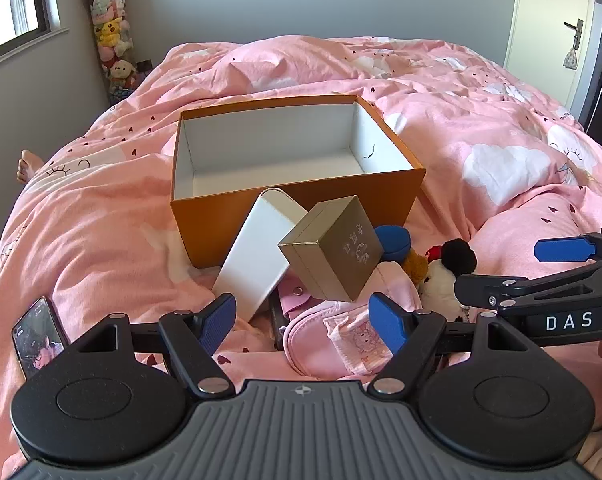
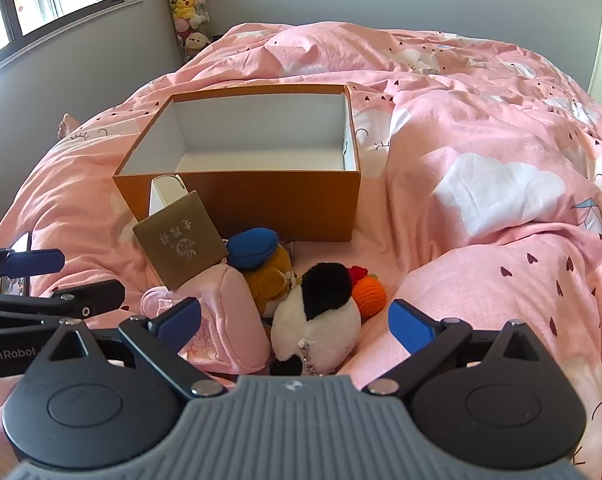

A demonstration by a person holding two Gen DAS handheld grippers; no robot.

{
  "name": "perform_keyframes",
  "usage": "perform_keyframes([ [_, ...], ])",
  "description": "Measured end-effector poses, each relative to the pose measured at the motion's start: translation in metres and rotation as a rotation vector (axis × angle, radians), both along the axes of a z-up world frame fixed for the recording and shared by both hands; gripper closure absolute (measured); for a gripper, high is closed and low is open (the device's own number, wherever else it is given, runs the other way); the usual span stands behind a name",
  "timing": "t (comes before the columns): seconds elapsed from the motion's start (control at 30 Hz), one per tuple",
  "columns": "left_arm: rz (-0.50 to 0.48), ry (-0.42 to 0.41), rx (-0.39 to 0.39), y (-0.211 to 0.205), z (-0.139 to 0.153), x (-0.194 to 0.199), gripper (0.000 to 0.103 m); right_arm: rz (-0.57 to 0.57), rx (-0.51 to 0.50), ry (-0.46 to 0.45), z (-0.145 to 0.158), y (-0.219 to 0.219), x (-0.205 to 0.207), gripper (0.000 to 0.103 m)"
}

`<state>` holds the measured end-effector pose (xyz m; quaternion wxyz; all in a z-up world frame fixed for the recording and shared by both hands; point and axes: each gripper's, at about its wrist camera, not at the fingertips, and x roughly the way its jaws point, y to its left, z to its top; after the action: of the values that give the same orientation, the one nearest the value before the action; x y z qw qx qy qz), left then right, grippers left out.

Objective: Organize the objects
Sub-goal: 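Reach the right gripper toward the small gold square box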

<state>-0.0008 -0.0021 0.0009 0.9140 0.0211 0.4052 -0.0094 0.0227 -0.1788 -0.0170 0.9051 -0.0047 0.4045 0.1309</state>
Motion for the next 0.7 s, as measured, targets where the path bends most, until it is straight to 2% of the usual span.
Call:
perform_keyframes([
  [0.7,0.003,0.027,0.017,0.0008,-0.0053,0.0013,0.014,-0.001,-0.003,0.002,-0.0035,0.0008,0.0003,0.003],
])
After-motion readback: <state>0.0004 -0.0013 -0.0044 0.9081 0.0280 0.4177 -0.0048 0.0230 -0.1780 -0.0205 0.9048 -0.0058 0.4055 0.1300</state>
